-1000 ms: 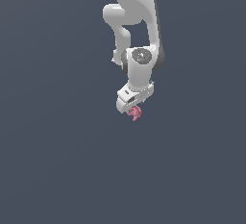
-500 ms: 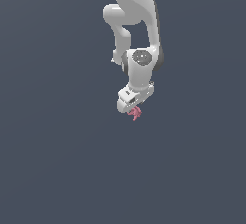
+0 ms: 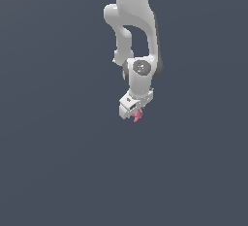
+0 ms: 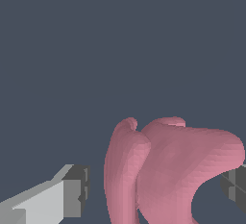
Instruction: Pick up the object and move it to a goal position.
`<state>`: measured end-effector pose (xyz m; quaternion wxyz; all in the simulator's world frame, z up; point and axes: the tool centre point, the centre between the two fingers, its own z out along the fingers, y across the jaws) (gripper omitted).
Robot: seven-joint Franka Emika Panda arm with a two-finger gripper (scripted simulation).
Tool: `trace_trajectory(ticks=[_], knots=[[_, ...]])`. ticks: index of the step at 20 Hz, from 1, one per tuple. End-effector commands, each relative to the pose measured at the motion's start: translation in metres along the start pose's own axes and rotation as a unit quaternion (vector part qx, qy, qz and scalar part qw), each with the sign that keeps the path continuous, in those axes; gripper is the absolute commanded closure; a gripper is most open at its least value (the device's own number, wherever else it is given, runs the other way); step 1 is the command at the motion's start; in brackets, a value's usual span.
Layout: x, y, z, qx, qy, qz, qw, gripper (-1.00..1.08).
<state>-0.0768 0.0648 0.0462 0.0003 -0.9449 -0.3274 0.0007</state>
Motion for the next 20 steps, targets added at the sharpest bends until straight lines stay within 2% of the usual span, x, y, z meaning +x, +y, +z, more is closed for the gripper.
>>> trace_trajectory(ticks=[1,3,4,20], knots=[[0.0004,0.0005,0.0054,0.0,0.001,0.0,1.0,-0.92],[0.0006,0.0004,0.0065,-0.001,0.0,0.0,1.0,-0.92],[0.0006,0.0004,0.0065,-0.001,0.0,0.0,1.0,1.08],[0.0046,0.0008,-0.0033,-0.001,0.001,-0.001,1.0,1.08]])
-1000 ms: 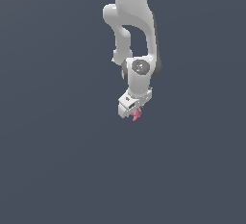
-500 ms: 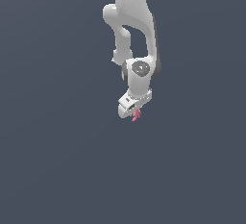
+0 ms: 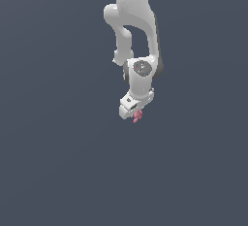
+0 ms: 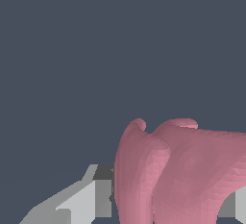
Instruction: Pick up the object and move it to a goal position.
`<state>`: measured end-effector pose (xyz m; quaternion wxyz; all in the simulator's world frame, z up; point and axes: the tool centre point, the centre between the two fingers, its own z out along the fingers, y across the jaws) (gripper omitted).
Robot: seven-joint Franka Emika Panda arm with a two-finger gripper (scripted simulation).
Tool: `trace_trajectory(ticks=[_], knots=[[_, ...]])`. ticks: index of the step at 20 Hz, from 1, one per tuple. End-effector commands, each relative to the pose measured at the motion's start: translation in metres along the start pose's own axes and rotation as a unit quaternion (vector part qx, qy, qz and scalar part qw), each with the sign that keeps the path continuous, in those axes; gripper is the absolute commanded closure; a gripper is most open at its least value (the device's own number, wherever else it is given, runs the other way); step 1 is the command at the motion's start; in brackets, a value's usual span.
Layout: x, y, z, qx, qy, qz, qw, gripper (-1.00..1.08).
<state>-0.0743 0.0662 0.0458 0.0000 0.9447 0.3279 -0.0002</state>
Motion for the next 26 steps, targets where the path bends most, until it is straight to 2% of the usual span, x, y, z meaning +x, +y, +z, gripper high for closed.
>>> trace_trajectory(ticks=[1,10,26], knots=[[0.003,0.001,-0.007,0.0,0.0,0.0,1.0,1.08],[0.025,0.003,-0.058,0.0,0.001,0.0,1.0,1.08],[0.09,0.013,-0.205,0.001,0.001,-0.001,1.0,1.08]])
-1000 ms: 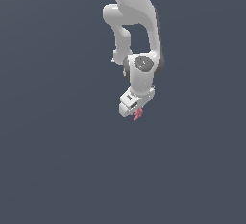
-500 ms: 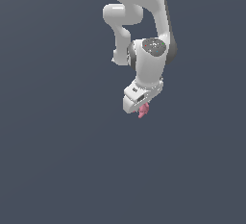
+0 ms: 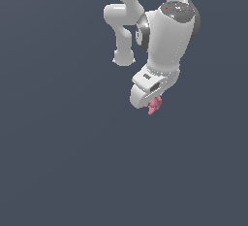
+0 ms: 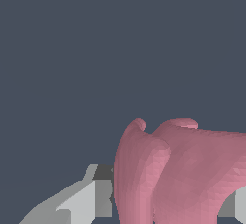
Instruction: Pick up the object and move it to a goal position.
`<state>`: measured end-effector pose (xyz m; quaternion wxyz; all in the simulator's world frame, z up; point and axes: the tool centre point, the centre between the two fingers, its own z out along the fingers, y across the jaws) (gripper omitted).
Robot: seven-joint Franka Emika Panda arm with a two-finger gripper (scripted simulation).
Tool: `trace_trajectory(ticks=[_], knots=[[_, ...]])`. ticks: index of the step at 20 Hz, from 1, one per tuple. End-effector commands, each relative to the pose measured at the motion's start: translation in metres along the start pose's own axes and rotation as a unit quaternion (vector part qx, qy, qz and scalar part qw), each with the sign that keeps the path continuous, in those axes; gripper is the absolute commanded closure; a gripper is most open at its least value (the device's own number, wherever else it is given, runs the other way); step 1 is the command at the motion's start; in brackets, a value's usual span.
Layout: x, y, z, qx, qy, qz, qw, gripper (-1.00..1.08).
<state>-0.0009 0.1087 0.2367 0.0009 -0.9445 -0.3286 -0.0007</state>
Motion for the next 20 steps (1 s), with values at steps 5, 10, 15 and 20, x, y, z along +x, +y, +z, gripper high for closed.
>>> trace_trajectory(ticks=[5,10,15,20], knots=[[0.024,0.004,-0.054,0.0,0.0,0.0,1.0,1.08],[0.04,0.008,-0.088,0.0,-0.001,0.001,1.0,1.08],[0.054,0.01,-0.117,0.0,-0.001,0.001,1.0,1.08],[0.066,0.013,-0.142,0.0,-0.001,0.001,1.0,1.08]])
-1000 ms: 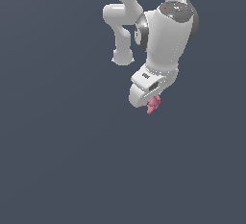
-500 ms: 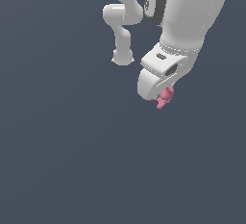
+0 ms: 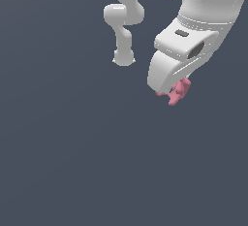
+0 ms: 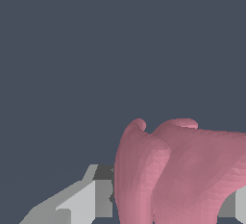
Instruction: Pick up the object and move it to a goal position.
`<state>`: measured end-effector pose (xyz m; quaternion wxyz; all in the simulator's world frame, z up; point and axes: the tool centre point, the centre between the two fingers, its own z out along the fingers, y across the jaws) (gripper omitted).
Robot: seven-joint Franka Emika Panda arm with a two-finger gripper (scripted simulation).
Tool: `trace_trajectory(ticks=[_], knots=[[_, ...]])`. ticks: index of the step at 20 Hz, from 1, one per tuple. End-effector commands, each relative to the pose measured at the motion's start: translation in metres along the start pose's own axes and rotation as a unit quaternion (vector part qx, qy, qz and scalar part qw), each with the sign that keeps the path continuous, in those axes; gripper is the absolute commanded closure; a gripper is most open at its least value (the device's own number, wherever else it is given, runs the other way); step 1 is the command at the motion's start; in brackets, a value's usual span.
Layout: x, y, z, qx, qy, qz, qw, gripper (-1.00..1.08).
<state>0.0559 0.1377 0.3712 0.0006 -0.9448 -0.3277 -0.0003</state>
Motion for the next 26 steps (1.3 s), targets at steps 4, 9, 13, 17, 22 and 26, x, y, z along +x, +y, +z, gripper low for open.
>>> trace_trajectory(ticks=[4,9,13,17,22,26], knots=[[0.012,0.003,-0.024,0.0,0.0,0.0,1.0,1.08],[0.021,0.005,-0.041,0.0,0.0,0.0,1.0,1.08],[0.026,0.006,-0.05,0.0,0.0,0.0,1.0,1.08],[0.029,0.006,-0.056,0.0,-0.001,0.0,1.0,1.08],[0.031,0.007,-0.06,0.0,-0.001,0.0,1.0,1.08],[0.032,0.007,-0.061,0.0,-0.001,0.0,1.0,1.08]])
